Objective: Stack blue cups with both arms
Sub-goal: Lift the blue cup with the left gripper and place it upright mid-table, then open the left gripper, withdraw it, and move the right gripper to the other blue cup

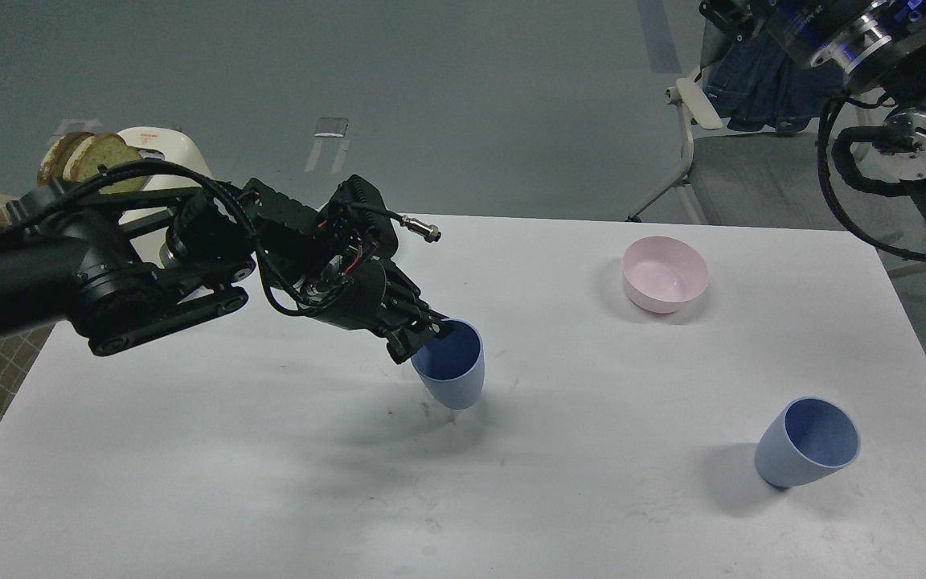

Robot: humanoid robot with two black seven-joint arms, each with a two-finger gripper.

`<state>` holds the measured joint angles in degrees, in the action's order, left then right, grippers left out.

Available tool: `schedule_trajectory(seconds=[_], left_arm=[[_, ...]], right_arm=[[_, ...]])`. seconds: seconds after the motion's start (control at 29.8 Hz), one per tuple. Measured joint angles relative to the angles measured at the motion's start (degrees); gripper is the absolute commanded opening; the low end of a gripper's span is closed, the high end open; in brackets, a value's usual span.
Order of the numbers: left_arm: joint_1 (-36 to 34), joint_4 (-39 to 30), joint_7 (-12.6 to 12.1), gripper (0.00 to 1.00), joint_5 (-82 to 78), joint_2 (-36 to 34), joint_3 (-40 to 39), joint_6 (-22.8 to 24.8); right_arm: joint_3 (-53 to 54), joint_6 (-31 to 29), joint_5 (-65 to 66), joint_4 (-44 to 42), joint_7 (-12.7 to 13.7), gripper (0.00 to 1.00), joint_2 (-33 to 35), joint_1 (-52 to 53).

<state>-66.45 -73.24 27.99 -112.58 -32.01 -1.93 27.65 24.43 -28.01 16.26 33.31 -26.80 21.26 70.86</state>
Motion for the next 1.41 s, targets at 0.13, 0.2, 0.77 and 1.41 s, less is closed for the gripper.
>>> schedule_trajectory(seconds=[0.13,0.2,0.77,1.41], left_arm=[[0.5,0.0,0.0,0.00,-0.1,0.1,0.0,0.3],[0.7,0.0,0.0,0.00,-0.1,0.1,0.0,0.3],[1.2,0.2,0.0,0.36,0.0,1.6,0.1,0.4],[-4.9,0.0,0.0,0.89,14.2,-3.1,-3.0,0.4]], right_arm=[[-0.2,0.0,0.0,0.0,0.0,1.00,-0.1,-0.1],[-0.2,0.0,0.0,0.0,0.0,1.00,-0.1,-0.2],[-0.3,0.0,0.0,0.1,0.0,1.00,0.3,-0.5],[-0.7,0.0,0.0,2.9,0.0,1.00,7.0,-1.4]])
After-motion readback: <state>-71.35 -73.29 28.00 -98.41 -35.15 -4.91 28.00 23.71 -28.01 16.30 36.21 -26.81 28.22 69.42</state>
